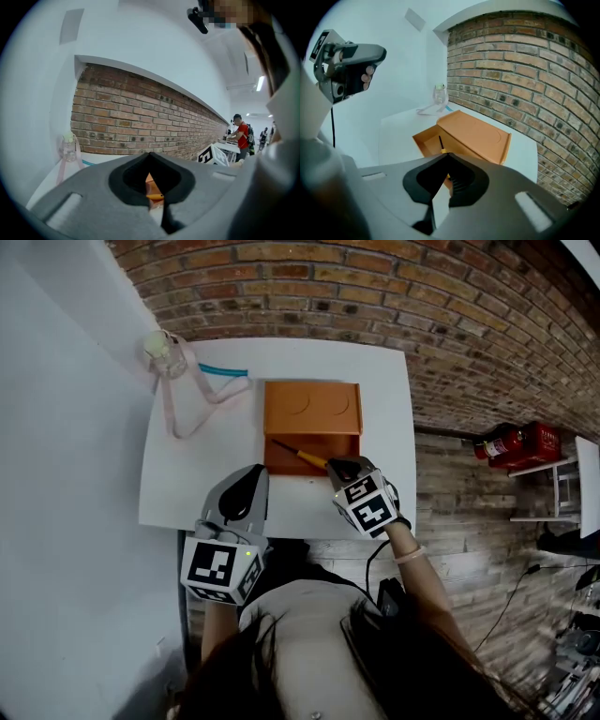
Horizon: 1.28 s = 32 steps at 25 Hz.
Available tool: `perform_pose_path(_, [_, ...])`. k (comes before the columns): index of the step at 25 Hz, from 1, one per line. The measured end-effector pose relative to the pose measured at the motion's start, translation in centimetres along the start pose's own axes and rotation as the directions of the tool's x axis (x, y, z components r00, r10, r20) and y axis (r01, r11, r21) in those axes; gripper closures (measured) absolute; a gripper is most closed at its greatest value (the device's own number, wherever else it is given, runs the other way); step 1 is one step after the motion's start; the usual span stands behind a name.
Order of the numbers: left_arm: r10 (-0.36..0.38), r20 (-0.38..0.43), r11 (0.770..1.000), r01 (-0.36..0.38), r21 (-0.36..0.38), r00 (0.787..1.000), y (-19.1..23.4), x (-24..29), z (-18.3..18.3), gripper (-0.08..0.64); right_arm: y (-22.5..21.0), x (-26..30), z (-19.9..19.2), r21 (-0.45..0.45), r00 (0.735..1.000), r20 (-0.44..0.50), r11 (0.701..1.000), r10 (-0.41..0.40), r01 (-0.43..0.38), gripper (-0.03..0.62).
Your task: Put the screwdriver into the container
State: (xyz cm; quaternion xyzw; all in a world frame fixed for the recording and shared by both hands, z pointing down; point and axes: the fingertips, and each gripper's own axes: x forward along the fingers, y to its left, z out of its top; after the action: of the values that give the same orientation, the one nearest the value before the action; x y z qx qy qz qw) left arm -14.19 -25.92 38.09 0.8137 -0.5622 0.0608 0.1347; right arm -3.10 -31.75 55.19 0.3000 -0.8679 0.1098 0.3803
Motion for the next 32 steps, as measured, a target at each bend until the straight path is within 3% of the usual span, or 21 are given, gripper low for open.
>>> perform_pose_path(14, [-0.017, 0.028, 1.0, 0.017, 0.011, 0.999, -3.8, -3.9, -0.1, 0.56, 1.9, -6.0, 0.2, 0.054, 0.988, 0.14, 0.997, -0.06, 0.053, 0.588])
perform_pose_path(32, [-0.037, 0.062, 0.999, 0.035, 0.029, 0.997, -9.5, -9.1, -0.8, 0.56, 5.0, -15.5, 1.3, 0.153, 0.923, 0.363, 0.985, -0.126, 0.075, 0.588])
